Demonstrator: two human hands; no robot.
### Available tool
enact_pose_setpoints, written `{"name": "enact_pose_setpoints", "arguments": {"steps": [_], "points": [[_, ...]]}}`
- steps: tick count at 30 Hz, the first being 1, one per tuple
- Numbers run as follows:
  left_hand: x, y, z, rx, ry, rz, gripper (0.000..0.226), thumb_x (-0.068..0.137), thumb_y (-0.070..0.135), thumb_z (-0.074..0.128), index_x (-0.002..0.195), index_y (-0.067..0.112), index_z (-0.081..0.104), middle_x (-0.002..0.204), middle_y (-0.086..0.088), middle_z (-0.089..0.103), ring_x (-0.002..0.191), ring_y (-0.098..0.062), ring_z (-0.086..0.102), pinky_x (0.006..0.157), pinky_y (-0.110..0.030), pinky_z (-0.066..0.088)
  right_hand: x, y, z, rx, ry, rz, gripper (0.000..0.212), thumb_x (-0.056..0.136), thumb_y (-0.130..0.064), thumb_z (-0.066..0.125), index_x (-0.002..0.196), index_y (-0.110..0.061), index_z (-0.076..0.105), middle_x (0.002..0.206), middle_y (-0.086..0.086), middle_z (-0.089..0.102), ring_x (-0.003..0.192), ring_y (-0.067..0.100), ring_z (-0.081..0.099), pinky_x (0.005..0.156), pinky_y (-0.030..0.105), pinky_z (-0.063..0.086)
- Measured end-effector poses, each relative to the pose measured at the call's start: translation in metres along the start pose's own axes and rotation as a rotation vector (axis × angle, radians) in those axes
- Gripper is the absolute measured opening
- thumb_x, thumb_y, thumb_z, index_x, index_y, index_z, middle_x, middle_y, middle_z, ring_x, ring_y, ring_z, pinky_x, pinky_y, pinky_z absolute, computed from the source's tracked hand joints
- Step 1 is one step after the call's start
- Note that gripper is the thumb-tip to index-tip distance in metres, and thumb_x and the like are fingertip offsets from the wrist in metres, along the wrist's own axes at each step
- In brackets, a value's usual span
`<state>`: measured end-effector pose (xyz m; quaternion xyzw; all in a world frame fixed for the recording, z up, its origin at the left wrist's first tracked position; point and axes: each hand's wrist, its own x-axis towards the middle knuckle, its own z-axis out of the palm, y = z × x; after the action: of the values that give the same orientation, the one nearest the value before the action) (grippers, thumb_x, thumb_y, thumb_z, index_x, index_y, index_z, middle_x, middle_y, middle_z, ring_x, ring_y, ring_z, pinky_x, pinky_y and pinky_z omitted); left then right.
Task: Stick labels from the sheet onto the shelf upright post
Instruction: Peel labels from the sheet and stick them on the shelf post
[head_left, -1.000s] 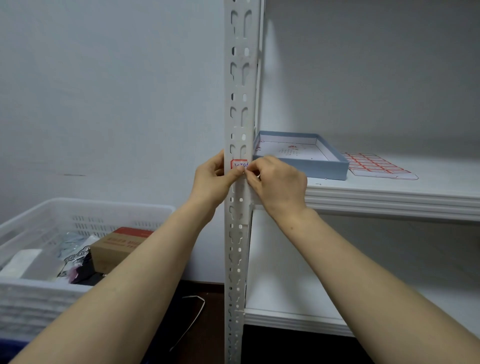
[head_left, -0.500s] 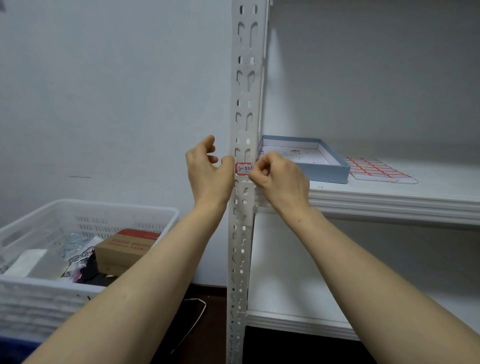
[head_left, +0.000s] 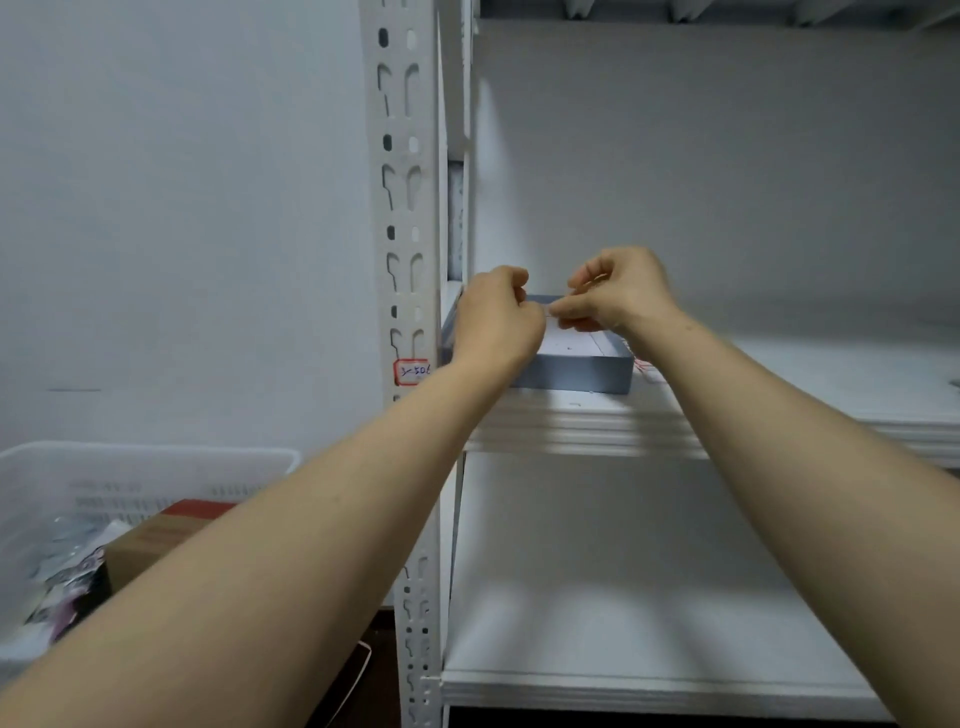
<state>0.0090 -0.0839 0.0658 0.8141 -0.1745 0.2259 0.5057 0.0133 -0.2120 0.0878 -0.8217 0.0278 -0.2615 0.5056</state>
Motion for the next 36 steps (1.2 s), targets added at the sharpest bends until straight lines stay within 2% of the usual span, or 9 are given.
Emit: {"name": "enact_pose_setpoints", "arguments": {"steps": [5,10,13,16,18,22,26,31,36], "points": [[0.016,0.003,0.013,0.067,-0.071,-0.051,0.049,0.09,0.0,0.044,0.138,0.009,0.045,0.132,-0.009,0.055,0.123,-0.025,0.05,0.099,-0.038,0.045,0.017,0.005,0.0,-0.066,-0.121,0.011,0.019,0.079,0.013,0.061,0.094,0.002,0.065,0.064,0.011,0.064,0.047,0.013,0.062,0.054,0.02,0.055],[0.029,-0.007,0.022,-0.052,-0.079,-0.126,0.043,0.094,-0.002,0.039,0.137,0.005,0.045,0.117,-0.012,0.064,0.111,-0.029,0.059,0.097,-0.041,0.048,0.021,0.008,0.004,-0.108,-0.186,0.001,0.033,0.084,0.018,0.044,0.103,0.0,0.064,0.088,0.019,0.066,0.075,0.023,0.061,0.067,0.024,0.05],[0.034,-0.011,0.023,-0.208,-0.067,-0.188,0.037,0.094,-0.001,0.038,0.128,0.003,0.053,0.093,-0.011,0.066,0.09,-0.027,0.061,0.091,-0.038,0.051,0.019,0.01,0.004,-0.088,-0.14,-0.023,0.024,0.08,0.013,0.06,0.099,0.001,0.068,0.087,0.02,0.069,0.068,0.023,0.063,0.072,0.032,0.053],[0.038,-0.013,0.023,-0.13,-0.052,-0.141,0.03,0.089,0.003,0.036,0.09,0.02,0.061,0.076,-0.007,0.051,0.07,-0.02,0.044,0.065,-0.031,0.039,0.021,0.014,0.005,-0.144,-0.063,-0.034,0.008,0.075,-0.004,0.073,0.082,-0.009,0.073,0.069,0.009,0.071,0.066,0.022,0.067,0.076,0.038,0.056],[0.037,-0.01,0.024,-0.072,-0.07,-0.148,0.025,0.082,0.002,0.037,0.078,0.022,0.051,0.074,-0.006,0.043,0.07,-0.017,0.035,0.063,-0.033,0.03,0.022,0.014,0.004,-0.212,-0.069,-0.05,0.009,0.074,-0.008,0.075,0.076,-0.017,0.074,0.07,0.001,0.071,0.072,0.016,0.068,0.077,0.034,0.055],[0.037,-0.008,0.026,-0.038,-0.068,-0.165,0.026,0.078,-0.003,0.04,0.073,0.021,0.049,0.07,-0.005,0.044,0.069,-0.016,0.036,0.063,-0.033,0.031,0.023,0.015,0.005,-0.207,-0.137,-0.039,0.031,0.08,0.015,0.057,0.1,-0.004,0.072,0.086,0.009,0.068,0.082,0.016,0.064,0.088,0.031,0.052],[0.035,-0.006,0.023,-0.051,-0.034,-0.129,0.023,0.074,-0.002,0.041,0.065,0.016,0.053,0.068,-0.008,0.043,0.067,-0.022,0.032,0.059,-0.034,0.03,0.026,0.018,0.006,-0.41,-0.019,-0.049,0.006,0.078,-0.017,0.072,0.082,-0.021,0.075,0.072,-0.005,0.071,0.074,0.013,0.069,0.077,0.03,0.054],[0.025,-0.001,0.017,-0.06,-0.021,-0.021,0.04,0.092,0.043,0.051,0.088,0.007,0.068,0.084,-0.006,0.068,0.082,-0.025,0.06,0.076,-0.034,0.047,0.023,0.018,0.006,-0.531,-0.087,-0.105,0.034,0.08,0.005,0.059,0.101,-0.018,0.073,0.105,0.004,0.071,0.091,0.015,0.063,0.08,0.027,0.049],[0.0,0.006,0.003,-0.164,0.06,0.095,0.025,0.097,0.03,0.047,0.092,0.013,0.064,0.079,0.004,0.06,0.082,-0.017,0.057,0.078,-0.032,0.047,0.018,0.014,0.01,-0.65,-0.008,-0.108,0.008,0.078,-0.03,0.073,0.085,-0.027,0.074,0.084,-0.002,0.072,0.078,0.015,0.061,0.071,0.026,0.042]]}}
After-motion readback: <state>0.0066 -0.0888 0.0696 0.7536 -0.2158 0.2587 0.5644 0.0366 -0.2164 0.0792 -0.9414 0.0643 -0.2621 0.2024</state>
